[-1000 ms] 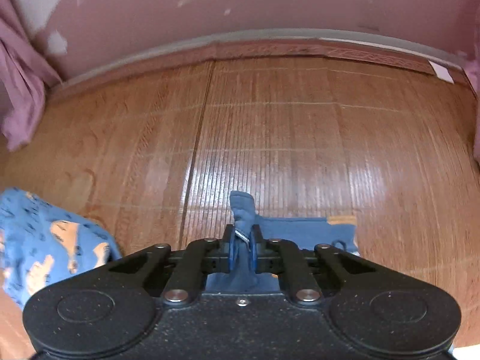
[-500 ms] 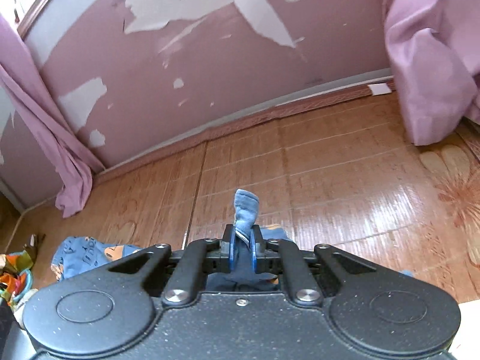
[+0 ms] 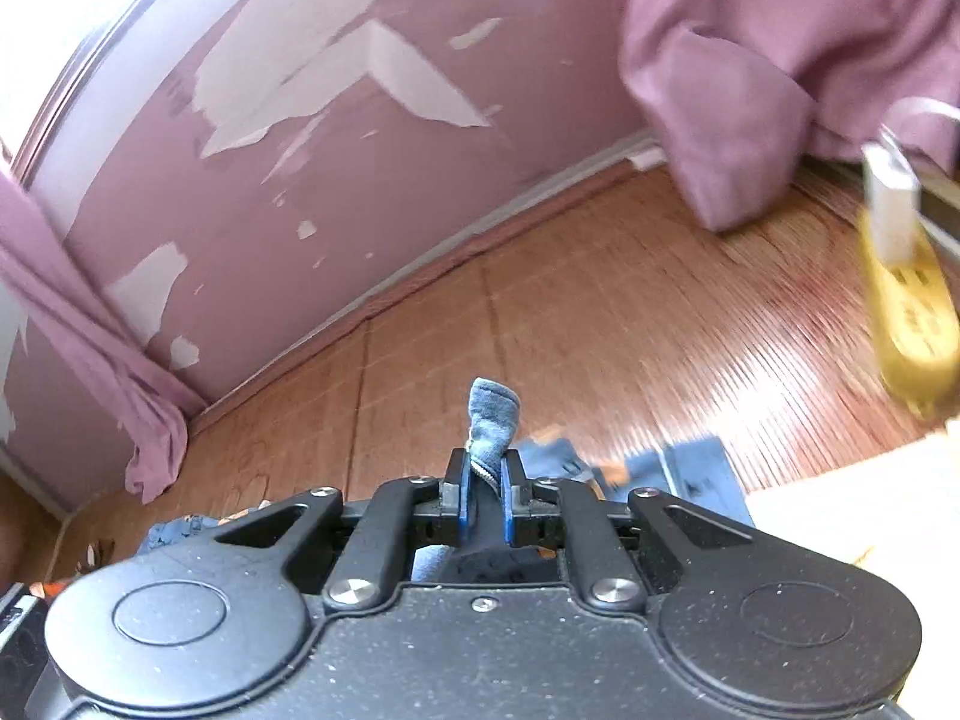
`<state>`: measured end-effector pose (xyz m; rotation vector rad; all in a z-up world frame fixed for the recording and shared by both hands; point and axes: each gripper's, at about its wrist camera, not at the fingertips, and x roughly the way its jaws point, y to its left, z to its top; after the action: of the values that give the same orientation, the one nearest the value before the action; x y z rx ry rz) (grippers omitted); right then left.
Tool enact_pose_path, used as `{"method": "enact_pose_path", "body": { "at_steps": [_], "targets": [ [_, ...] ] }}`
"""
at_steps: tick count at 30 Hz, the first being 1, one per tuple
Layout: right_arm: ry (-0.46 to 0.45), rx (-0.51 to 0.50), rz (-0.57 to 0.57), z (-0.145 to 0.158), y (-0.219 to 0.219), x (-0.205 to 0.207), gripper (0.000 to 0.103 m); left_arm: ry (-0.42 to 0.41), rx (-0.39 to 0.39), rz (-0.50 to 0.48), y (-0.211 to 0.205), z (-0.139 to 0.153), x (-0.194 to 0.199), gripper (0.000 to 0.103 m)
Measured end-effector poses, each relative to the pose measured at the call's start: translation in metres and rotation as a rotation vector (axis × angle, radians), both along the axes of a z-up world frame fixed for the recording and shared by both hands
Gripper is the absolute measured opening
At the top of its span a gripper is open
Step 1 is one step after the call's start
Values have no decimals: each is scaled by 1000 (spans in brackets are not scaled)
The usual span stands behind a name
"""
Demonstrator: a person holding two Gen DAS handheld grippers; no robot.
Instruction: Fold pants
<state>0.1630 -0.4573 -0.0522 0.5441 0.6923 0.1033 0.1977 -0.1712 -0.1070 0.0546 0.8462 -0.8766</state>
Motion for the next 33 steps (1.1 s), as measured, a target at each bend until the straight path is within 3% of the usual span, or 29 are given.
{"method": "enact_pose_path", "body": {
  "at_steps": [4, 7, 10, 13, 19, 21, 25, 29, 33],
  "targets": [
    [0, 31, -32, -11, -10, -12, 10, 70, -30, -118, -1, 2, 5, 89],
    [-6, -17, -24, -20, -11, -18, 10, 120, -52, -194, 6, 9, 8, 95],
    [-6, -22, -20, -27, -10, -23, 10, 45, -12, -155, 13, 14, 4, 96],
    [-14, 1, -33, -29, -10, -27, 10, -25, 100, -111, 0, 5, -2, 94],
    [-38, 39, -60, -21, -15, -28, 10, -250, 327, -153, -39, -16, -32, 64],
    [-52, 60, -69, -16, -16, -27, 10, -310, 390, -157, -49, -20, -39, 45],
    [-79, 51, -62, -6, -16, -25, 10, -379, 404, -138, -55, -16, -47, 33],
    [-107, 23, -49, -2, -17, -24, 10, -407, 403, -72, -47, -10, -45, 6],
    [-190, -70, -56, 5, -13, -44, 10, -426, 412, -65, -46, -8, -43, 3]
  ]
}}
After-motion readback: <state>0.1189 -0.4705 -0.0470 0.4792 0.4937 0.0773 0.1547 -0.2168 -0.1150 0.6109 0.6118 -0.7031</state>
